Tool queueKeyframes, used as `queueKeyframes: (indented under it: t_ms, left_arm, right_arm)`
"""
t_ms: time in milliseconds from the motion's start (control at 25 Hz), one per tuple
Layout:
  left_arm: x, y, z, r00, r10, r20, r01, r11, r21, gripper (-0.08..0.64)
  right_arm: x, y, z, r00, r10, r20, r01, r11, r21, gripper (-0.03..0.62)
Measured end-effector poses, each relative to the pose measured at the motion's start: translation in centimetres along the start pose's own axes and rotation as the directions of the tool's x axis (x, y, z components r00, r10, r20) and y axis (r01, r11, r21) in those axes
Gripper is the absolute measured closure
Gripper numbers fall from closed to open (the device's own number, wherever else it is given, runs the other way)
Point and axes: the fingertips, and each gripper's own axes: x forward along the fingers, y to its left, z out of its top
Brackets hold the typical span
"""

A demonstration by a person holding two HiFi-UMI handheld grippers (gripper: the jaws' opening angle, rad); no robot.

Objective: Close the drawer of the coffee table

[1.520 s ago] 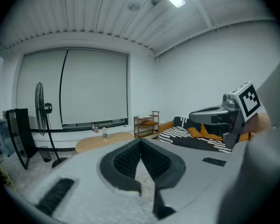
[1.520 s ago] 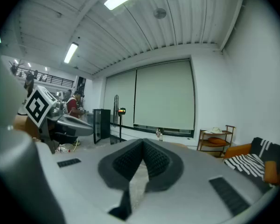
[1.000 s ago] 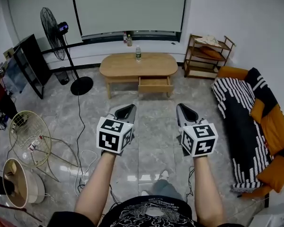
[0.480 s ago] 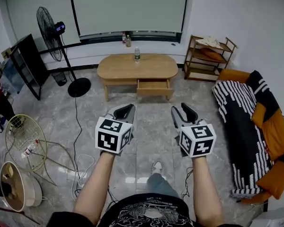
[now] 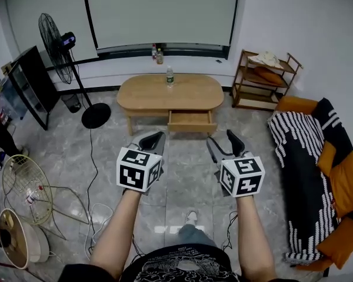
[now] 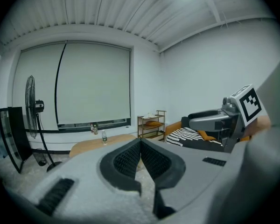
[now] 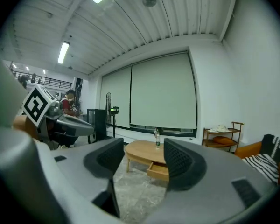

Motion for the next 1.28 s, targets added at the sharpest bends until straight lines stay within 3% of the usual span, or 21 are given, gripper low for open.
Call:
queueKeyframes:
  t_ms: [280,480,1280]
  left_arm:
    - [9.2,3.5,3.3,0.999,0.035,-0.007,-0.035,0.999,-0.010,0.557]
    - [13.9,4.9,3.3,0.998,0.042,-0.042,-0.043,0.999,-0.009,0.557]
    - [21.7,7.9,3.5,0.993,0.068,-0.098,-0.068,0.998,0.002,0.557]
  right_arm:
    - [8.5,-6.7,1.1,0.999,0.024,-0.024,-0.024,1.000,0.008,0.289]
    - [13.0,-9.7,0.6,0.998,0.040,-0.038,-0.039,0.999,0.026,0.282]
    - [20.8,-14.3,-0.4,0.995,0.085,-0.052,-0.081,0.995,0.058,0.275]
